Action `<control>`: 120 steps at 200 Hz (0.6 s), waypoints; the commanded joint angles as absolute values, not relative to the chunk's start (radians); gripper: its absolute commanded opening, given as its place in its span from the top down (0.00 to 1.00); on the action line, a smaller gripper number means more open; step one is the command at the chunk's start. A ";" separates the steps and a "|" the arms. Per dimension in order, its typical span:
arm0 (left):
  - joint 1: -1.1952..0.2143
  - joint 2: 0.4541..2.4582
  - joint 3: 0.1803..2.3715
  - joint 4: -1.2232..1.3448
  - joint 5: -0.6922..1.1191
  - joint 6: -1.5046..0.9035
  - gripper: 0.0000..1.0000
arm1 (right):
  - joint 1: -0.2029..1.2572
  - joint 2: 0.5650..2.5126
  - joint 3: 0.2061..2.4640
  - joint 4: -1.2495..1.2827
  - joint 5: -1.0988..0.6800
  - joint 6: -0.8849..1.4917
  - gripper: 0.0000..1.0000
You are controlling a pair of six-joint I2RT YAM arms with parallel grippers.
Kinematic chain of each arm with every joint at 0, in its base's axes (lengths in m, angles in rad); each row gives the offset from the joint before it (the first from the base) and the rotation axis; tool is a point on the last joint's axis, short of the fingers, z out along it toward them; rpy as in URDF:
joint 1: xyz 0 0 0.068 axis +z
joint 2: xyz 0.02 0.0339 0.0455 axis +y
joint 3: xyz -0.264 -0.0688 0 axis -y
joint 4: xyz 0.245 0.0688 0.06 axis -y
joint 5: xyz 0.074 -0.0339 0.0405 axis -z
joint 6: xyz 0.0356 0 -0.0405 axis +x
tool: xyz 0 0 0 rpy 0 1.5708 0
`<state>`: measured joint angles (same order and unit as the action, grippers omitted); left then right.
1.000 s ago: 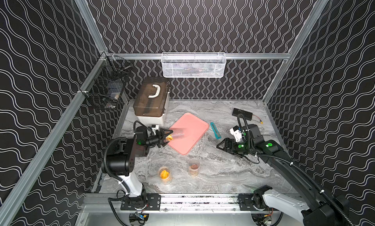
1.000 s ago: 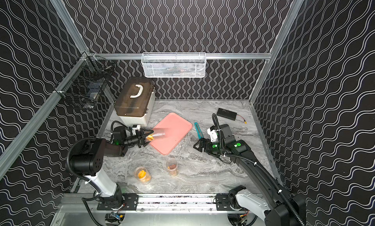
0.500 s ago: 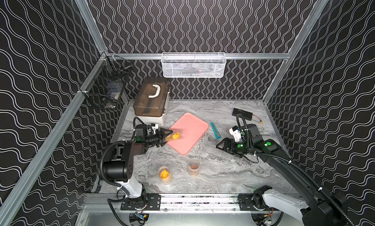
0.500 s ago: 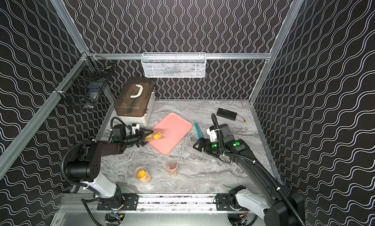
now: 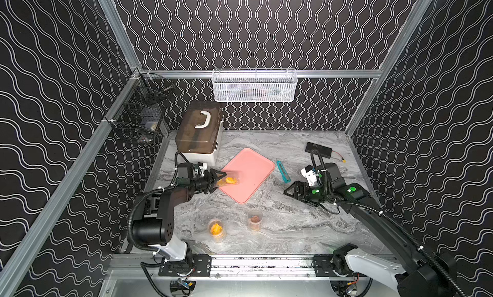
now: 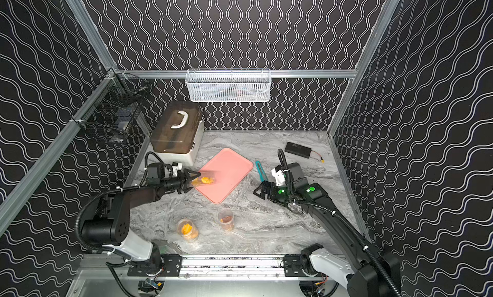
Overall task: Pour the cookies out of the jar
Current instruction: Pour the cookies in the jar onto the tray.
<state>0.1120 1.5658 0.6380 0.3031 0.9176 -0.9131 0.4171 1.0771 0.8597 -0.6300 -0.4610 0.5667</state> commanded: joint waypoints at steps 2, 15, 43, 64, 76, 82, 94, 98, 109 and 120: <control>0.110 1.542 0.655 0.214 0.886 -0.837 0.71 | 0.418 1.075 0.854 -0.605 -0.469 0.577 0.10; 0.108 1.539 0.667 0.194 0.878 -0.828 0.71 | 0.418 1.076 0.854 -0.606 -0.469 0.578 0.10; 0.084 1.531 0.688 0.141 0.854 -0.802 0.71 | 0.419 1.076 0.867 -0.621 -0.462 0.573 0.10; 0.058 1.510 0.722 0.050 0.811 -0.744 0.71 | 0.419 1.065 0.864 -0.618 -0.459 0.578 0.10; 0.045 1.498 0.740 0.010 0.783 -0.719 0.71 | 0.419 1.064 0.861 -0.618 -0.460 0.578 0.10; 0.041 1.493 0.746 -0.003 0.774 -0.712 0.71 | 0.419 1.063 0.861 -0.618 -0.459 0.579 0.10; 0.035 1.490 0.755 -0.018 0.767 -0.706 0.71 | 0.419 1.063 0.859 -0.618 -0.461 0.581 0.10; 0.034 1.491 0.758 -0.022 0.766 -0.705 0.71 | 0.419 1.063 0.859 -0.617 -0.461 0.582 0.10; 0.031 1.497 0.764 -0.027 0.767 -0.704 0.71 | 0.420 1.060 0.859 -0.617 -0.462 0.584 0.10; 0.030 1.499 0.767 -0.038 0.757 -0.700 0.71 | 0.421 1.057 0.860 -0.616 -0.462 0.585 0.10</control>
<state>0.0334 1.4971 0.7540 0.0067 0.7811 -0.7479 0.4179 1.0645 0.8581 -0.6300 -0.4606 0.5682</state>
